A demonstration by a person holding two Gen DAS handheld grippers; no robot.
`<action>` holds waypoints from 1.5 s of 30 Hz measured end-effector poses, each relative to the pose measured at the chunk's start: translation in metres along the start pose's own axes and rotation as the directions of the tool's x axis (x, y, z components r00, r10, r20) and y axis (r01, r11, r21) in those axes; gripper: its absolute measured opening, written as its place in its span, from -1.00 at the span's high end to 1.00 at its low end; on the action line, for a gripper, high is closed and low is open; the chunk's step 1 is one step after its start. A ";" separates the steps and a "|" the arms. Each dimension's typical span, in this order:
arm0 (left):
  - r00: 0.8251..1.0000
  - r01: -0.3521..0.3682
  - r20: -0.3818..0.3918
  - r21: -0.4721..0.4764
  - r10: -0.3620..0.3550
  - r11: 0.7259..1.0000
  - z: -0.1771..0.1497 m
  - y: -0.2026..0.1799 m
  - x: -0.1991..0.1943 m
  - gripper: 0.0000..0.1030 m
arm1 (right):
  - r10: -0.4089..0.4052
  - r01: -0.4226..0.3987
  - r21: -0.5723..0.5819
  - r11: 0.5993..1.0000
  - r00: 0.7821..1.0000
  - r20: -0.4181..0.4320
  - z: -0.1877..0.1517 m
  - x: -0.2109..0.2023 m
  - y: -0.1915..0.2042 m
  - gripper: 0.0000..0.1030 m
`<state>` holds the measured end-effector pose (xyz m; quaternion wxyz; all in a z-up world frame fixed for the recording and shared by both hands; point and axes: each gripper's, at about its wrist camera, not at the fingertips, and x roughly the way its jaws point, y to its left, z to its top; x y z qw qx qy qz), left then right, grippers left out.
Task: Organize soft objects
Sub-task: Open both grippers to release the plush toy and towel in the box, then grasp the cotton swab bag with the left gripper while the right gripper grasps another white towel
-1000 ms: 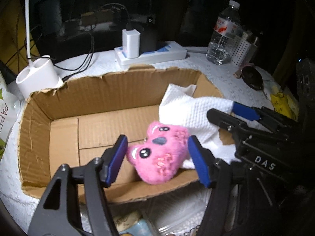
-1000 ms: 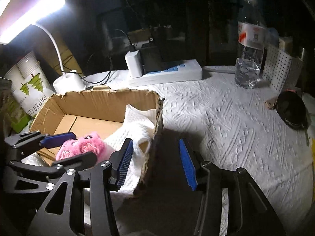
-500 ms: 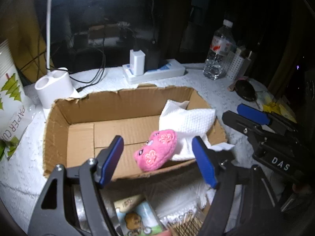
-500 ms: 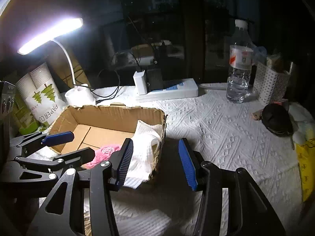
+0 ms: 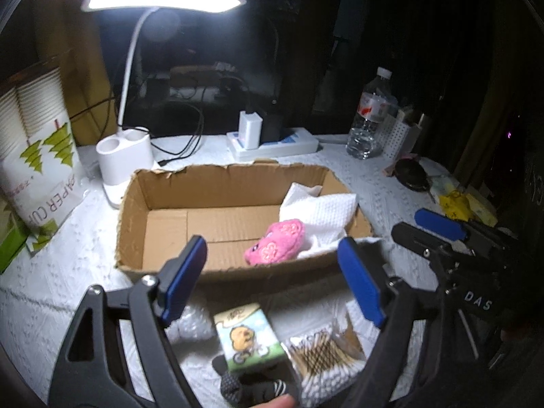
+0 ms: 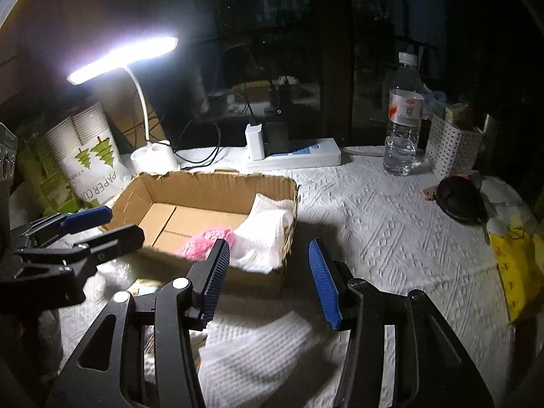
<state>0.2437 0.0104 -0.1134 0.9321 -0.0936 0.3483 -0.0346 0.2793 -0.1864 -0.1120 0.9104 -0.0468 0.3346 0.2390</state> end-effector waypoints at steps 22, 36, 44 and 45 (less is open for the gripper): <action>0.999 0.008 -0.046 -0.005 -0.008 1.000 -0.060 0.000 -0.017 -0.57 | 0.017 -0.013 0.026 1.000 0.992 -0.122 -0.069 0.005 0.011 -0.31; 0.995 0.000 -0.096 0.008 0.001 1.000 -0.080 -0.011 -0.011 -0.58 | 0.065 -0.065 0.004 0.998 0.987 -0.148 -0.089 0.014 0.019 0.02; 0.991 0.004 -0.137 0.054 0.004 0.999 -0.083 -0.033 0.001 -0.57 | 0.096 -0.092 0.041 0.995 0.990 -0.103 -0.091 0.002 0.004 0.53; 0.989 0.007 -0.146 0.058 0.002 0.998 -0.083 -0.036 0.003 -0.58 | 0.095 -0.091 0.048 0.995 0.991 -0.095 -0.091 0.000 0.000 0.56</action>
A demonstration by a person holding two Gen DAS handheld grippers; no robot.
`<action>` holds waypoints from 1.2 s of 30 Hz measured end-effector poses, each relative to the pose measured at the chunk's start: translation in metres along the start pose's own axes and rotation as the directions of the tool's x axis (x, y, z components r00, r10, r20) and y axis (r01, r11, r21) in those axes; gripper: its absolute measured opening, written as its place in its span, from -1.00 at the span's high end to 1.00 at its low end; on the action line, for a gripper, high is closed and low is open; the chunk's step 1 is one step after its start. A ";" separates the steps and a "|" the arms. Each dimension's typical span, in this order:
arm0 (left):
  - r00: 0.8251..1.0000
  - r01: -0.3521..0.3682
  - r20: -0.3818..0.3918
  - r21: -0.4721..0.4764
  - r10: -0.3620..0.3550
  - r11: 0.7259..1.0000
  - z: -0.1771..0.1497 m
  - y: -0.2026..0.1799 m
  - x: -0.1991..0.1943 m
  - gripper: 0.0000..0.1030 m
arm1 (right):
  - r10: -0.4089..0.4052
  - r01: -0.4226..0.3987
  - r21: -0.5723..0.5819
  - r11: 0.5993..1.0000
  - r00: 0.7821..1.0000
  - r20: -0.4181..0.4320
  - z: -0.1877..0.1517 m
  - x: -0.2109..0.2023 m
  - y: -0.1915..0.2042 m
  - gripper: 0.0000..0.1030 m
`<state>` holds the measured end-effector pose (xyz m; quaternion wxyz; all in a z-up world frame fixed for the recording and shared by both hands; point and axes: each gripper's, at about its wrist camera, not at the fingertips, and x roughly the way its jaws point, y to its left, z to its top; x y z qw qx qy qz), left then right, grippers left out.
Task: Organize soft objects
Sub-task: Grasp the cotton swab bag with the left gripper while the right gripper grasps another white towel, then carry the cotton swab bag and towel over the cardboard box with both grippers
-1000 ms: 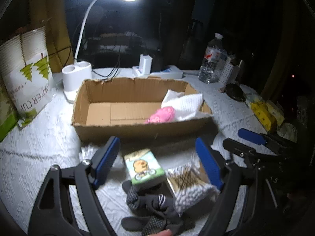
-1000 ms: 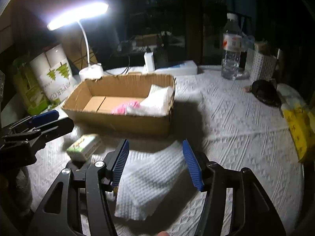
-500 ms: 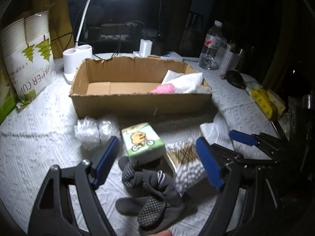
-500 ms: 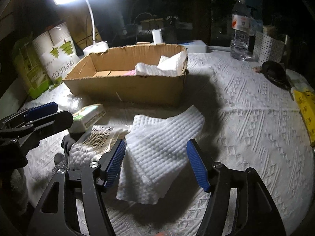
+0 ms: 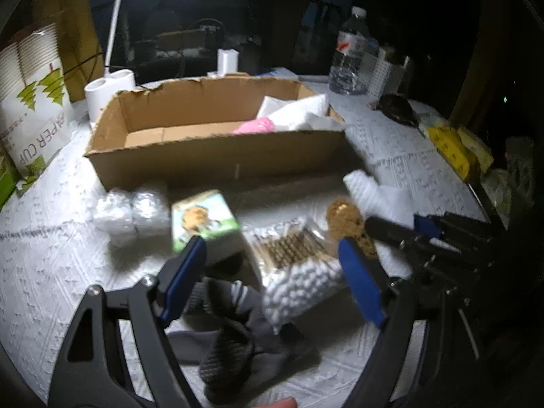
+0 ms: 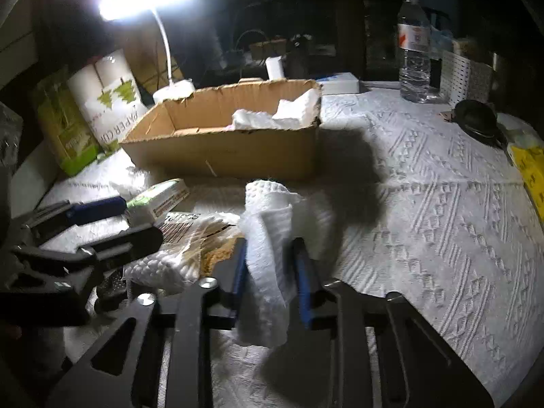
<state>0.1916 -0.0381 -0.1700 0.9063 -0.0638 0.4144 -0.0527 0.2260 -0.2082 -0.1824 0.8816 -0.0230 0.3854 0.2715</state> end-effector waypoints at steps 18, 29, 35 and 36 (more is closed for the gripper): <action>0.996 0.004 -0.093 0.064 0.002 0.998 -0.006 -0.027 0.031 -0.42 | -0.004 0.000 0.071 0.997 0.999 0.053 -0.006 -0.021 -0.039 0.62; 0.998 0.049 -0.051 0.080 -0.045 0.996 -0.005 -0.029 0.006 0.00 | -0.006 0.002 0.049 0.999 0.996 0.085 0.002 -0.033 -0.029 0.62; 0.997 0.080 0.001 0.079 -0.080 0.994 0.002 -0.026 -0.016 0.00 | -0.008 0.006 0.027 1.000 0.995 0.102 0.009 -0.039 -0.019 0.62; 0.996 0.085 0.009 0.074 -0.086 0.994 0.002 -0.024 -0.020 0.00 | -0.008 0.005 0.024 1.000 0.995 0.104 0.010 -0.040 -0.017 0.62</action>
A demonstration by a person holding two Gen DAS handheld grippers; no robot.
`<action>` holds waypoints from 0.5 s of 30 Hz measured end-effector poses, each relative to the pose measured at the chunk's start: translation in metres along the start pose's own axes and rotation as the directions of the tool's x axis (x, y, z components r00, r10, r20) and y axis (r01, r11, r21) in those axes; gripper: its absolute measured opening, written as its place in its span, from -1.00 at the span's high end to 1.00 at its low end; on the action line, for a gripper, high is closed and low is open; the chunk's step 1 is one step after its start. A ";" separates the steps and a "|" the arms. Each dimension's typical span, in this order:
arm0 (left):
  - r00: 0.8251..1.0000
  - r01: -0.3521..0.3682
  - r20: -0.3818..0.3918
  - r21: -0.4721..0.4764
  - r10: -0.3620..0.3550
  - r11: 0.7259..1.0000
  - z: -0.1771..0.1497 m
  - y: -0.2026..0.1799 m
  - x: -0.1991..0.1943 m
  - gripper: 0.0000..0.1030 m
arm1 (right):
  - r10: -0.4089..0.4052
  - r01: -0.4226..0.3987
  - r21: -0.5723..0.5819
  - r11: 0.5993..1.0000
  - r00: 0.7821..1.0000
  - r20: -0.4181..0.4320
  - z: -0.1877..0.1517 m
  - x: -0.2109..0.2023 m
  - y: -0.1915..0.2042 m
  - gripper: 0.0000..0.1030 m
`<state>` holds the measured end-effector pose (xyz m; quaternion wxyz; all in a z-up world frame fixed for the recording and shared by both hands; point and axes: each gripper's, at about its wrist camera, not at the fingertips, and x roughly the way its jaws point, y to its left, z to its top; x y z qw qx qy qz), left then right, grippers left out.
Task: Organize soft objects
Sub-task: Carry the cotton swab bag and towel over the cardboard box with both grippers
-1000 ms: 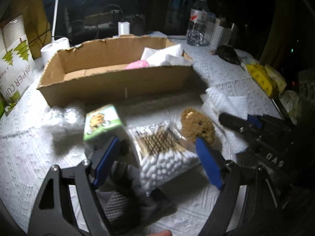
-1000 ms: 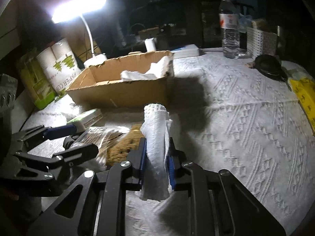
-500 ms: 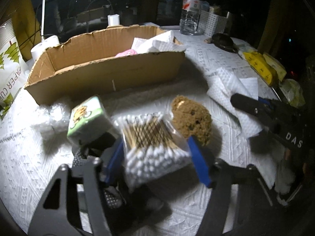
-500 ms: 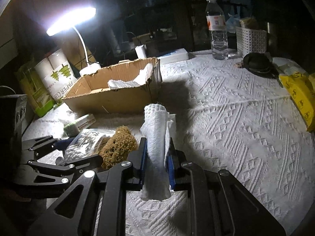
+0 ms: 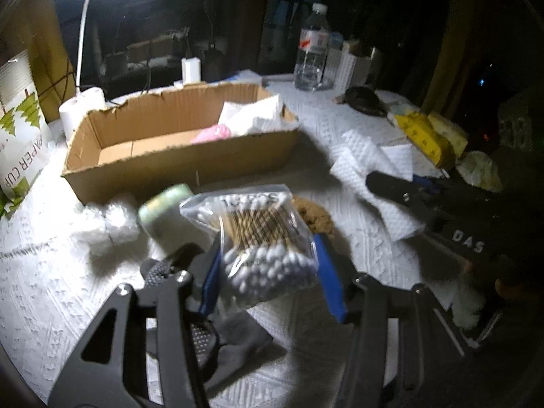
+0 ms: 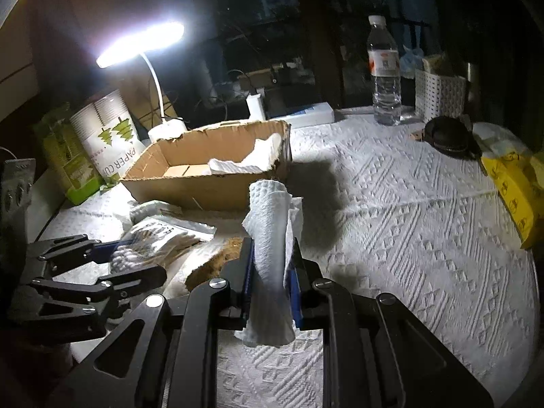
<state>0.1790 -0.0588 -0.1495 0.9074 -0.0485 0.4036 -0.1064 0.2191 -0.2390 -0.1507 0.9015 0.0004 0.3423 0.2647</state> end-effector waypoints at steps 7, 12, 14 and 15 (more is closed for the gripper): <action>0.997 0.053 0.053 -0.041 -0.051 0.998 0.006 0.010 -0.022 0.00 | 0.003 -0.002 -0.029 1.000 1.000 0.014 0.009 -0.005 0.013 0.62; 0.996 0.029 0.091 -0.046 -0.025 0.998 0.013 0.018 -0.035 0.00 | 0.003 -0.002 -0.050 0.999 1.000 0.025 0.017 -0.007 0.021 0.62; 0.994 0.016 0.105 -0.045 -0.012 0.999 0.015 0.022 -0.038 0.00 | 0.005 -0.003 -0.060 0.998 1.000 0.029 0.021 -0.008 0.025 0.62; 0.994 0.011 0.111 -0.045 -0.006 0.999 0.016 0.024 -0.040 0.00 | 0.005 -0.003 -0.065 0.998 1.000 0.031 0.023 -0.008 0.027 0.62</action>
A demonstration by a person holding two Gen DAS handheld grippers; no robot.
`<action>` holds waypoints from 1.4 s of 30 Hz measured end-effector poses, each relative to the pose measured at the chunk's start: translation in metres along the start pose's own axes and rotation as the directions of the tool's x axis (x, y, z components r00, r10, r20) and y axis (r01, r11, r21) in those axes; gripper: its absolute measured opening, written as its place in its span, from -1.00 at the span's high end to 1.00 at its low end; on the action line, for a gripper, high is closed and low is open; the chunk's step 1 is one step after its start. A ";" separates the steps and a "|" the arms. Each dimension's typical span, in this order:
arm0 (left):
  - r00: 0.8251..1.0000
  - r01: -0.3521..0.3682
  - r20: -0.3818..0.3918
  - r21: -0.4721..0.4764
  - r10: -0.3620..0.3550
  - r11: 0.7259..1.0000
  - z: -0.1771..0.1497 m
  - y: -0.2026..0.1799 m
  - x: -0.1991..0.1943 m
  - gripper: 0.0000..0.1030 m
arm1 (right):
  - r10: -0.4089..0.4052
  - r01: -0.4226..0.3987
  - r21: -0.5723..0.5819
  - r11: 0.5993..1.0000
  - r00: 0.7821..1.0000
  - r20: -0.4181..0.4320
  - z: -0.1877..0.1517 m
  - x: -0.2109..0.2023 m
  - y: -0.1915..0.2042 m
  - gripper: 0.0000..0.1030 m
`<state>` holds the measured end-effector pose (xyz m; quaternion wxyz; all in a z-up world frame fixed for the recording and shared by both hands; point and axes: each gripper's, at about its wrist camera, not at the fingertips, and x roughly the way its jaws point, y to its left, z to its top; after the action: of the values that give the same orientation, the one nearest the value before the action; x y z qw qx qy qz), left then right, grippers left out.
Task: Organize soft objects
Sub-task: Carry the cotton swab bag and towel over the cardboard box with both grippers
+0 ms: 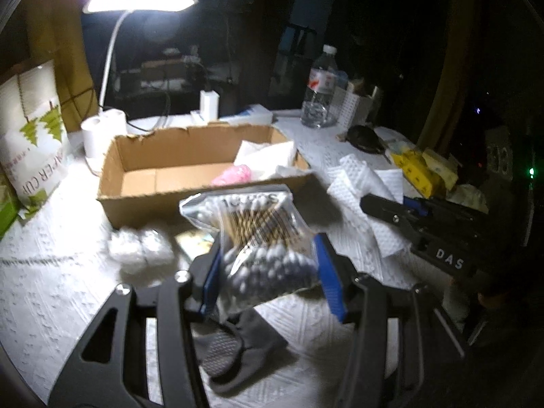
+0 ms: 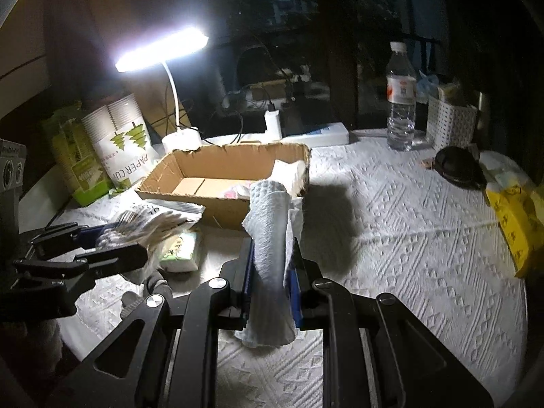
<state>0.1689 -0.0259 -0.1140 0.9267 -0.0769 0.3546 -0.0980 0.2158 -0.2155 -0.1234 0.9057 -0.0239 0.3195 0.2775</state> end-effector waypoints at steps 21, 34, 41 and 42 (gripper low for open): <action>0.989 -0.101 0.107 0.000 0.100 0.995 0.045 0.049 -0.001 0.00 | 0.025 -0.024 -0.077 0.997 0.999 0.021 0.053 0.029 0.019 0.62; 0.988 -0.115 0.104 0.009 0.113 0.993 0.068 0.064 0.034 0.00 | 0.035 -0.035 -0.078 0.996 0.999 0.001 0.072 0.068 0.009 0.62; 0.992 -0.117 0.055 -0.001 0.117 0.993 0.074 0.074 0.069 -0.01 | 0.036 -0.039 -0.062 0.997 0.999 -0.038 0.075 0.098 -0.004 0.62; 0.992 -0.117 0.046 -0.004 0.117 0.993 0.074 0.076 0.074 -0.01 | 0.038 -0.040 -0.060 0.997 0.998 -0.045 0.075 0.102 -0.005 0.62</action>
<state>0.2823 0.0355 -0.1228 0.9387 -0.0586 0.3373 -0.0414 0.3264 -0.1535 -0.1248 0.8919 -0.0511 0.3310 0.3040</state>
